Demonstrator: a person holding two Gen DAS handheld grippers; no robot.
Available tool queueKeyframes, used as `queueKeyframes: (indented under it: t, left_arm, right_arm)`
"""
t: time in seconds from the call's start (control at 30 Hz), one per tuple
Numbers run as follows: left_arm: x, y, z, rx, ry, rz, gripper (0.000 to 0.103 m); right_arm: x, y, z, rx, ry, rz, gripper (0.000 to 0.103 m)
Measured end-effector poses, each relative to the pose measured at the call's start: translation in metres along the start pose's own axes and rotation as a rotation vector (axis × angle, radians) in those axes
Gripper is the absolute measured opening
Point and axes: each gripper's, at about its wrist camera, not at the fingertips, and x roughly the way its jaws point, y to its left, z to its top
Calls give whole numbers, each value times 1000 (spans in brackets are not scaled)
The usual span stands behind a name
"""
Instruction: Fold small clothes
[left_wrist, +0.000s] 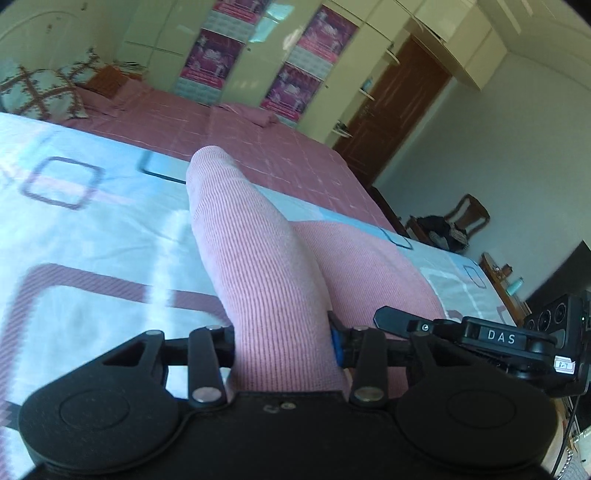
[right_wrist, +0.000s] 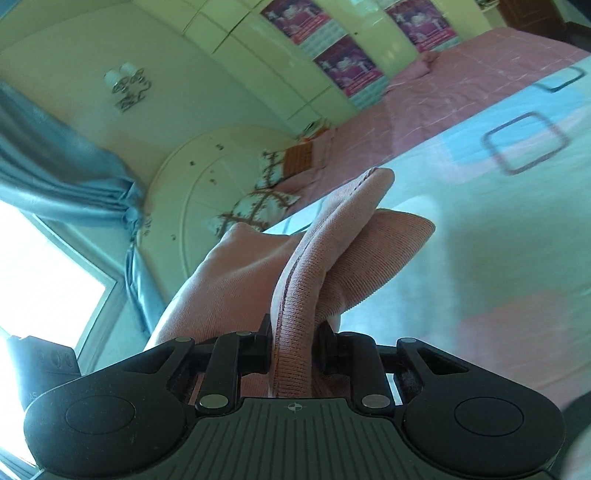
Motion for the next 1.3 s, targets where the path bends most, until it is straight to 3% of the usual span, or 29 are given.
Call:
queueKeyframes:
  t: [0.3, 0.47, 0.53, 0.6, 0.67, 0.77, 0.97, 1.07, 1.23, 1.3]
  left_arm:
    - [-62, 148, 36, -14, -16, 35, 39]
    - [-56, 202, 33, 14, 14, 98, 40]
    - [-48, 222, 23, 14, 38, 131, 48]
    - [-46, 231, 13, 11, 19, 138, 73]
    - [-47, 231, 11, 15, 11, 145, 78]
    - [-58, 229, 20, 16, 7, 148, 76]
    - [-88, 222, 47, -1, -120, 107, 72]
    - [-67, 214, 52, 37, -73, 92, 63]
    - [-37, 221, 41, 42, -19, 129, 64]
    - [-35, 223, 38, 39, -24, 125, 64]
  right_arm:
    - [136, 97, -53, 15, -3, 32, 22]
    - [196, 106, -76, 14, 35, -32, 22]
    - [214, 102, -87, 25, 53, -95, 22]
    - [219, 89, -94, 61, 60, -127, 22]
    - [217, 85, -98, 55, 56, -161, 22]
    - [214, 90, -97, 32, 52, -197, 23]
    - [200, 129, -85, -112, -71, -297, 29]
    - [215, 150, -79, -200, -88, -304, 28]
    - [251, 160, -83, -257, -75, -357, 28]
    - [268, 155, -86, -280, -17, -409, 28]
